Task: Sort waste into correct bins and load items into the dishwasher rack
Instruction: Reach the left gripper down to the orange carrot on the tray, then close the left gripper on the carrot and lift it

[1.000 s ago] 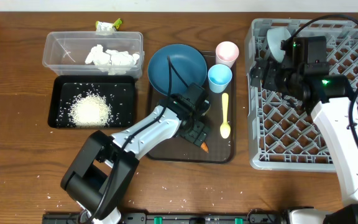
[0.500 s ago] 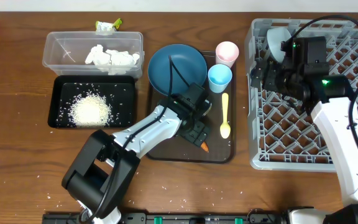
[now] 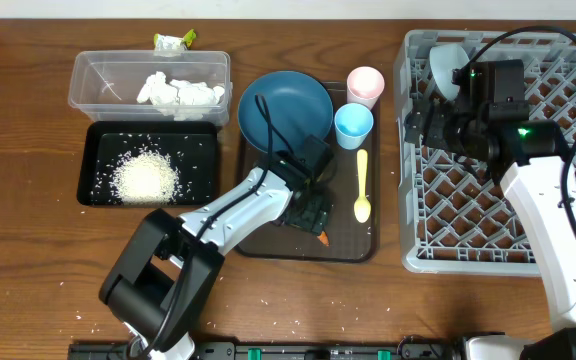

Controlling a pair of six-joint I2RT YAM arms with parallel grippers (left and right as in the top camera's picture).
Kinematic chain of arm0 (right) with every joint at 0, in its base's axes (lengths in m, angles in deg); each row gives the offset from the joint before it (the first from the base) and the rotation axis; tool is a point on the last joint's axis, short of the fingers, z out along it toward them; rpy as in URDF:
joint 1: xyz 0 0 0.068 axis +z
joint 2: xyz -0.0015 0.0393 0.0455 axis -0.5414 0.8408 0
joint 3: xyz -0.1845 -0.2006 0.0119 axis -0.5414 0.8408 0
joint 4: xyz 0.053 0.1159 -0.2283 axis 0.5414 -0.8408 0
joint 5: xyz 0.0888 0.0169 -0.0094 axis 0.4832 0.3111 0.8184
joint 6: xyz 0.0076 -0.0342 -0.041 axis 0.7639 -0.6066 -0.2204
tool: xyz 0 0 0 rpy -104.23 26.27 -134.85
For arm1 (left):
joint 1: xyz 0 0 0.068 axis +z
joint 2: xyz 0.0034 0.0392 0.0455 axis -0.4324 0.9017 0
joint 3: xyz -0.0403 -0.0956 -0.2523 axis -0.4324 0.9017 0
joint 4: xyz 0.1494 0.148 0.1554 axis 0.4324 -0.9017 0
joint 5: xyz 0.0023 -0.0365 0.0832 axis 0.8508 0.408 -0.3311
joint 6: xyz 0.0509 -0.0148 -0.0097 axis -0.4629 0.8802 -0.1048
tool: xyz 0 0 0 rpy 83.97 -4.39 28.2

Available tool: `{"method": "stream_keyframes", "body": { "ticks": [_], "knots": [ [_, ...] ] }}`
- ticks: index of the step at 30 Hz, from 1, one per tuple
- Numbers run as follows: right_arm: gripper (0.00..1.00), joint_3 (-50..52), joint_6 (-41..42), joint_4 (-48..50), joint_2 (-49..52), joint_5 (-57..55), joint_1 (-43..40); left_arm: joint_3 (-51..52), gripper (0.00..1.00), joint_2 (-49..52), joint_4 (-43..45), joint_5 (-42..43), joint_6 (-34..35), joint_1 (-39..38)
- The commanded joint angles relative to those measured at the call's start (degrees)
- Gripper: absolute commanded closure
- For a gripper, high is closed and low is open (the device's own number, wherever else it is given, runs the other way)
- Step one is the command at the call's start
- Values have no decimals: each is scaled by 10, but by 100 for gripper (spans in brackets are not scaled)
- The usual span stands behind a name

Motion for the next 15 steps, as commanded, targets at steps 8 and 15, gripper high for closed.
{"method": "stream_keyframes", "body": {
  "ticks": [8, 15],
  "knots": [
    [1, 0, -10, -5, -7, -6, -5, 12, 16, 14, -75, -95, 146, 5],
    [1, 0, -14, -3, -7, -6, -5, 0, 16, 12, -50, -92, 130, 19]
  ]
}}
